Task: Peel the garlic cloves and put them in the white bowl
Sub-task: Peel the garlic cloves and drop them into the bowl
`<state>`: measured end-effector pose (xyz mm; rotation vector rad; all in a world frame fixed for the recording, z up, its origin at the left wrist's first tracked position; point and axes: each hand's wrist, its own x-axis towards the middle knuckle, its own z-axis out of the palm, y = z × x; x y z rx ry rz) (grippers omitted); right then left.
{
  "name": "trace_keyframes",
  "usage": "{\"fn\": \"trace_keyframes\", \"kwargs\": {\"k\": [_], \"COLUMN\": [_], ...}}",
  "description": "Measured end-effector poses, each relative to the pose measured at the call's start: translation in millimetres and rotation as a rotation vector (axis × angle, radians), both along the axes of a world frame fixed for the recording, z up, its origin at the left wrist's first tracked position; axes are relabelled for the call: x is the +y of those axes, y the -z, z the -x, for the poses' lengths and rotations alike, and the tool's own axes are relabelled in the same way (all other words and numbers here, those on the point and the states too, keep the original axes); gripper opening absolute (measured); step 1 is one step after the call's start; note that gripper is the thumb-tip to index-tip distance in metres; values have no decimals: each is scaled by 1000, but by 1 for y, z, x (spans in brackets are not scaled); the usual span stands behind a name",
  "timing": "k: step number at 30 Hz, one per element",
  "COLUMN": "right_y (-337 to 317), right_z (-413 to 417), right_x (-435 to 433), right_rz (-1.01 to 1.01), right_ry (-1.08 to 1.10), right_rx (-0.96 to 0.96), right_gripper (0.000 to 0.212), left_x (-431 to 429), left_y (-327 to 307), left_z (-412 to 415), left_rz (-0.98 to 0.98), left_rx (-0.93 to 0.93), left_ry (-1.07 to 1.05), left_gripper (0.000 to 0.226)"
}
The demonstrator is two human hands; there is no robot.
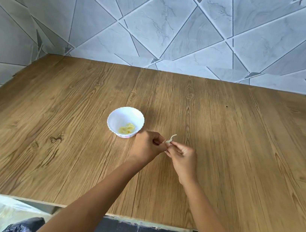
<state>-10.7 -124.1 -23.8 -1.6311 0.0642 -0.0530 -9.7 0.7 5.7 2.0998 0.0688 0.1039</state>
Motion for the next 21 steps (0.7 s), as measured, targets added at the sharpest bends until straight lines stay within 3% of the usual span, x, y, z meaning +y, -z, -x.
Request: {"fn": "trace_keyframes", "kwargs": {"k": [4, 6, 10, 12, 16, 21], "right_y": [-1, -3, 0, 5, 14, 16], "right_z": [-5, -10, -28, -33, -35, -13], "right_x": [-1, -2, -2, 4, 8, -1], "right_rz": [-60, -24, 539, 694, 774, 869], "right_ry": [53, 90, 4, -100, -151, -98], "right_rx": [56, 44, -209, -296, -370, -416], "right_gripper": [19, 16, 16, 13, 9, 47], "left_x": [1, 6, 23, 30, 42, 49], "left_y": [-6, -9, -10, -11, -10, -14], "left_z": [2, 4, 14, 24, 41, 58], "left_rz": [437, 515, 266, 193, 101, 59], "left_rx": [193, 225, 174, 175, 187, 170], "left_ry": [-117, -157, -161, -146, -217, -188], "left_gripper": [6, 8, 24, 26, 13, 12]}}
